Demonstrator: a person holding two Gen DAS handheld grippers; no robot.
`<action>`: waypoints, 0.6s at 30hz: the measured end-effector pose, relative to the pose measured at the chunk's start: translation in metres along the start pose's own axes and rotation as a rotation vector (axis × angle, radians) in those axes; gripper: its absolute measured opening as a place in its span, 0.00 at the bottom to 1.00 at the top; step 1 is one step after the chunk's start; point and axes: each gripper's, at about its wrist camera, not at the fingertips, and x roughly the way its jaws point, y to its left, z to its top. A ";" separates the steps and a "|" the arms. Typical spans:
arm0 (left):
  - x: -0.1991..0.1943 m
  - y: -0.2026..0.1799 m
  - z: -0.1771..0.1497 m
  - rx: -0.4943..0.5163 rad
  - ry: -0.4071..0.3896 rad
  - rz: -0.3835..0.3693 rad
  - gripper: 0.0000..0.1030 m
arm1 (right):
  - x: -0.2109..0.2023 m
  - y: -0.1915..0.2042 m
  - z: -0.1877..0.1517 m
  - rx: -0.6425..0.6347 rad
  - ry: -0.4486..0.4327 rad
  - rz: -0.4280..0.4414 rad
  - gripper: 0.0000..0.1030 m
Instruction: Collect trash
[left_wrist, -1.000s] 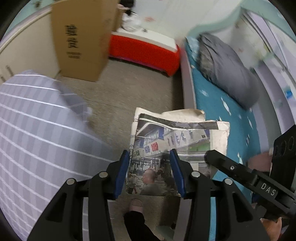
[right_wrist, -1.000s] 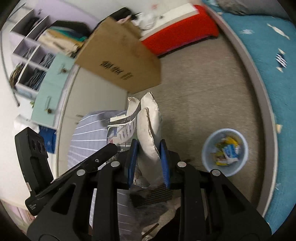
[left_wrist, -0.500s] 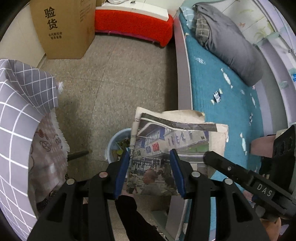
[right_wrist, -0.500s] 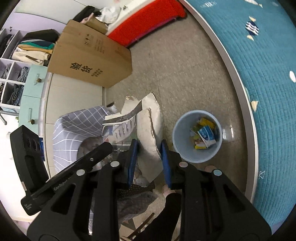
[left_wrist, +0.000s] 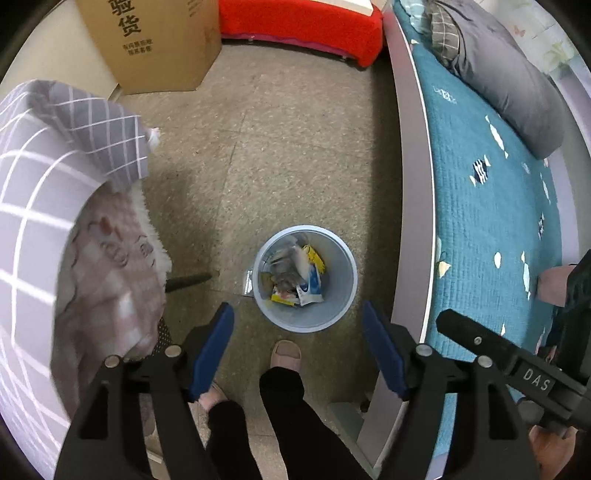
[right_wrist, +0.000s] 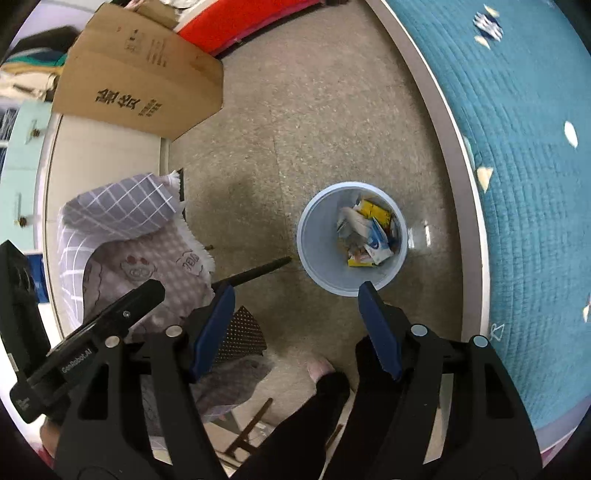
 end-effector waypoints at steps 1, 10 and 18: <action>-0.004 0.000 -0.003 0.003 -0.006 0.002 0.68 | -0.004 0.005 -0.004 -0.015 -0.010 -0.003 0.67; -0.087 0.003 -0.043 0.054 -0.151 0.003 0.69 | -0.063 0.058 -0.053 -0.155 -0.160 -0.005 0.69; -0.221 0.018 -0.132 0.149 -0.425 0.068 0.76 | -0.149 0.113 -0.147 -0.236 -0.359 0.035 0.73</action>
